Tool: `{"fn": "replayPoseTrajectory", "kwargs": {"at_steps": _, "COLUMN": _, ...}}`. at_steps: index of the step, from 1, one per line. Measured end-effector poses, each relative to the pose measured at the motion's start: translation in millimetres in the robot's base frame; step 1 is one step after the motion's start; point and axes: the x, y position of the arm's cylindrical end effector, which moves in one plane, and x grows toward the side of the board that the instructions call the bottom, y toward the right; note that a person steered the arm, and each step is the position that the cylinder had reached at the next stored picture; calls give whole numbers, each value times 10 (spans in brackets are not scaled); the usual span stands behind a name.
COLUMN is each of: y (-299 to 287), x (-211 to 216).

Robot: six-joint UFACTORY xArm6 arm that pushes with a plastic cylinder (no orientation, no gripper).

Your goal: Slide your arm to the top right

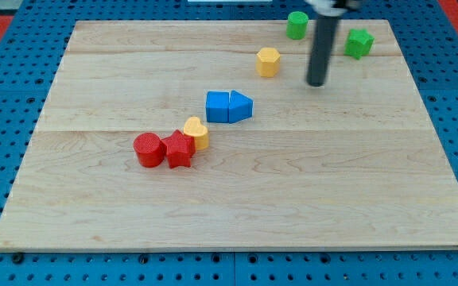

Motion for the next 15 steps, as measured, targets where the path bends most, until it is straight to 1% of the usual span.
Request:
{"fn": "replayPoseTrajectory", "kwargs": {"at_steps": 1, "y": -659, "x": -630}}
{"fn": "replayPoseTrajectory", "kwargs": {"at_steps": 2, "y": -1910, "x": -602}}
{"fn": "replayPoseTrajectory", "kwargs": {"at_steps": 3, "y": -2426, "x": -347}}
{"fn": "replayPoseTrajectory", "kwargs": {"at_steps": 4, "y": -1742, "x": -826}}
{"fn": "replayPoseTrajectory", "kwargs": {"at_steps": 5, "y": -1215, "x": -754}}
{"fn": "replayPoseTrajectory", "kwargs": {"at_steps": 6, "y": -1274, "x": -262}}
{"fn": "replayPoseTrajectory", "kwargs": {"at_steps": 7, "y": -1889, "x": 91}}
{"fn": "replayPoseTrajectory", "kwargs": {"at_steps": 8, "y": -2021, "x": -52}}
{"fn": "replayPoseTrajectory", "kwargs": {"at_steps": 9, "y": -1593, "x": -421}}
{"fn": "replayPoseTrajectory", "kwargs": {"at_steps": 10, "y": -2111, "x": -207}}
{"fn": "replayPoseTrajectory", "kwargs": {"at_steps": 11, "y": -2507, "x": 383}}
{"fn": "replayPoseTrajectory", "kwargs": {"at_steps": 12, "y": -1853, "x": 93}}
{"fn": "replayPoseTrajectory", "kwargs": {"at_steps": 13, "y": -1888, "x": -407}}
{"fn": "replayPoseTrajectory", "kwargs": {"at_steps": 14, "y": -2587, "x": -480}}
{"fn": "replayPoseTrajectory", "kwargs": {"at_steps": 15, "y": -2553, "x": 131}}
